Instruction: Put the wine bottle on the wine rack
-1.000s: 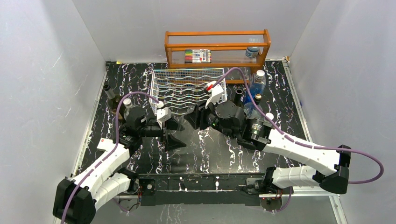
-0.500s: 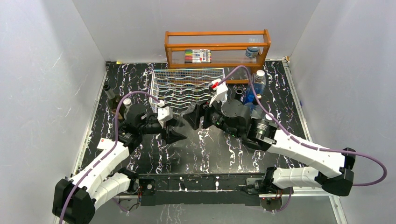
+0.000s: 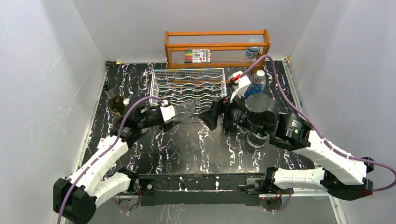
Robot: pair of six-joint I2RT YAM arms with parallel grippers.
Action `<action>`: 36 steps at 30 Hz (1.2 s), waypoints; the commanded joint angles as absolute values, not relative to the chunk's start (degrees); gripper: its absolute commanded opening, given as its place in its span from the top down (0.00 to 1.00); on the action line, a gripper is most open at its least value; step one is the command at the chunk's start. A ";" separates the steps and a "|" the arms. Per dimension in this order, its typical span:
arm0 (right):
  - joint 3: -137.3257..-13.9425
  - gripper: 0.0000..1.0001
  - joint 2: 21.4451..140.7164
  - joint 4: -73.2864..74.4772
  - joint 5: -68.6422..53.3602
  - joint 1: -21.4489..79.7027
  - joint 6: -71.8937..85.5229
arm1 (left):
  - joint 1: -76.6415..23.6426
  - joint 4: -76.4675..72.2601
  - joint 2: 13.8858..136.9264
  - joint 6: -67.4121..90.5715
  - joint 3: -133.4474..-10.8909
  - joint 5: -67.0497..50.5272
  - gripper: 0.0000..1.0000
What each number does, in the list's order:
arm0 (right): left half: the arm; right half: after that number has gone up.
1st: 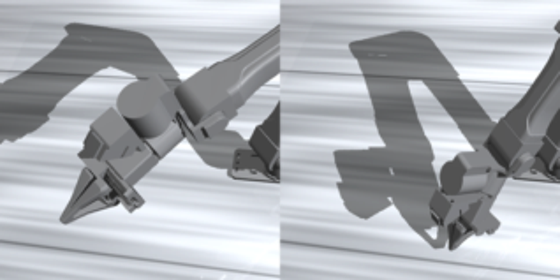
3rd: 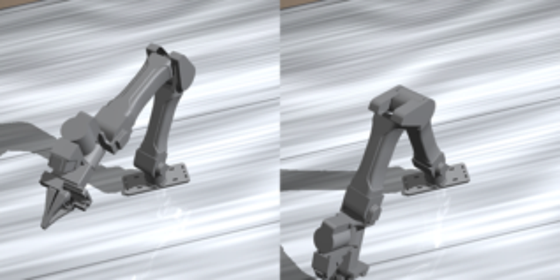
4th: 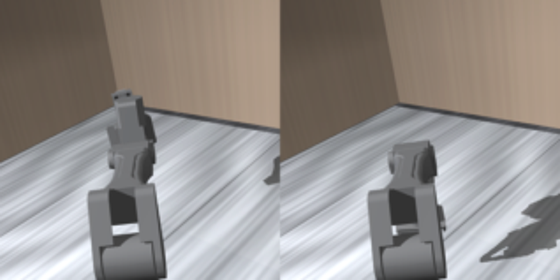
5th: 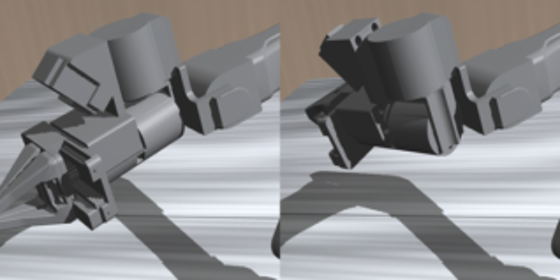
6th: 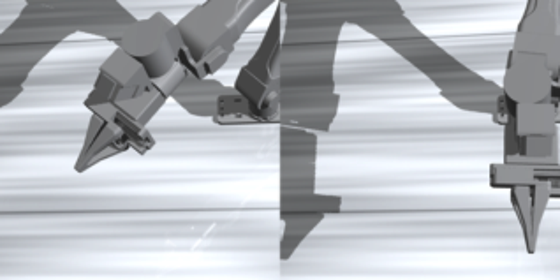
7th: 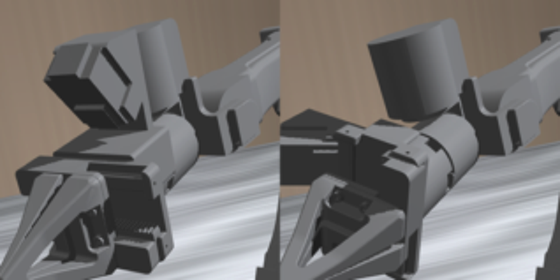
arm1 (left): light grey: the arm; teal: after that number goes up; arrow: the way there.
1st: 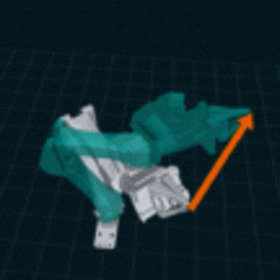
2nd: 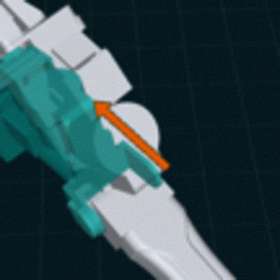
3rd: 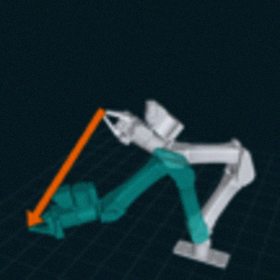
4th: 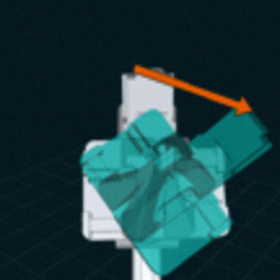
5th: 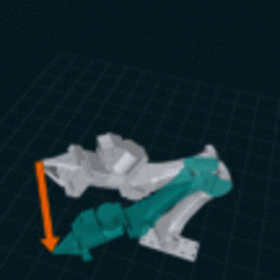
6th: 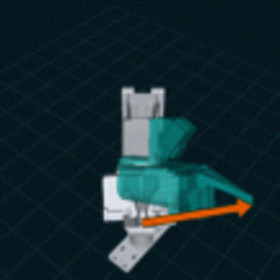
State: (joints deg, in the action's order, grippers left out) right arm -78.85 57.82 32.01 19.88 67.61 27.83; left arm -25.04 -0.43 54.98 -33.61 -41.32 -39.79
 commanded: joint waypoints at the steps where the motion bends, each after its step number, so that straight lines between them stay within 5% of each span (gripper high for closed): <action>1: -88.52 0.10 61.71 43.18 20.71 67.76 26.15 | -25.09 -2.24 52.59 -45.44 -42.30 -39.59 1.00; 15: -95.70 0.11 78.75 50.75 15.36 67.70 26.25 | -29.79 -9.21 39.50 -67.25 -26.94 -29.99 1.00; 36: -90.04 0.16 90.12 40.18 2.31 65.24 27.57 | -30.07 -11.47 36.58 -72.55 -23.26 -32.81 1.00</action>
State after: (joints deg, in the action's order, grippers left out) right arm -90.85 89.43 43.92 4.51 66.02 28.05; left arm -29.85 -6.39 37.01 -70.94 -22.17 -29.36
